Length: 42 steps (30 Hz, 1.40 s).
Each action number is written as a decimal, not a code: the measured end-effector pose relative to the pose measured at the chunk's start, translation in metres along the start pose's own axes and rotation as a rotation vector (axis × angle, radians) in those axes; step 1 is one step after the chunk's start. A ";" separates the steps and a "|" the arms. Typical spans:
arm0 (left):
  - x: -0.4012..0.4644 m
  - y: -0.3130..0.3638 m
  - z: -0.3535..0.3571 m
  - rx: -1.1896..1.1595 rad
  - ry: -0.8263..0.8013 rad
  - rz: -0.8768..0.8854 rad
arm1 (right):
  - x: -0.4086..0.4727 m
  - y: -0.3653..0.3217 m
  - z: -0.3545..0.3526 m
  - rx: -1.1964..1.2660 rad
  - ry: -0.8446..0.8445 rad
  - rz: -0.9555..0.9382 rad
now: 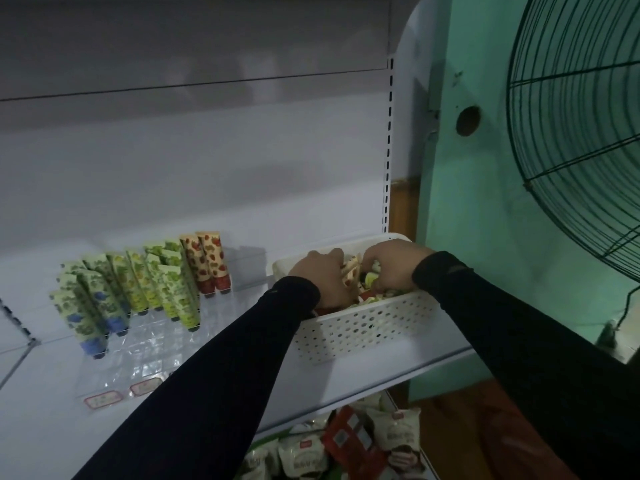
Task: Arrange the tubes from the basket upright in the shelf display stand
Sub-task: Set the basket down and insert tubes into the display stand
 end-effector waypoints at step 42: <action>-0.280 -0.133 -0.015 -1.775 0.864 -0.290 | -0.127 -0.270 0.043 1.247 -0.196 -0.336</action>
Point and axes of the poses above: each hand's wrist, its own x-axis towards the middle knuckle, its own z-axis out of the palm, y = z × x, the point moved 8 cm from there along x, towards the middle knuckle, and after that the axes turned 13 degrees about z, right-handed, at the moved point
